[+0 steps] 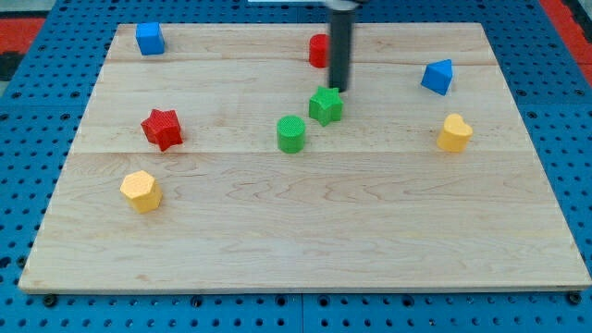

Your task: Slightly push the red circle towards the top center of the board

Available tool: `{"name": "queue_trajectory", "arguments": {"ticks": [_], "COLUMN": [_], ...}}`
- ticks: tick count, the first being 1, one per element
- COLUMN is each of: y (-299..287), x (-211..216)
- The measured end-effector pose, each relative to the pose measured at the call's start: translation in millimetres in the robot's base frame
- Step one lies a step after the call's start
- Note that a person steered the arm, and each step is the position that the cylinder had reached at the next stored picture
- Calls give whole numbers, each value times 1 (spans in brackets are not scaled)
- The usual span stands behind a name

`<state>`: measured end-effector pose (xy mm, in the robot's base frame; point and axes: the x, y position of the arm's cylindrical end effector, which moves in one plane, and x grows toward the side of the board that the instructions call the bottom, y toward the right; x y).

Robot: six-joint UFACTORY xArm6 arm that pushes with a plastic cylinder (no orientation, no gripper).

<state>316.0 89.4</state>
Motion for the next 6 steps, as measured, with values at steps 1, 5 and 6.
{"name": "queue_trajectory", "arguments": {"ticks": [1,5,6], "y": [8,-96,-81], "x": [-44,-59,-60]}}
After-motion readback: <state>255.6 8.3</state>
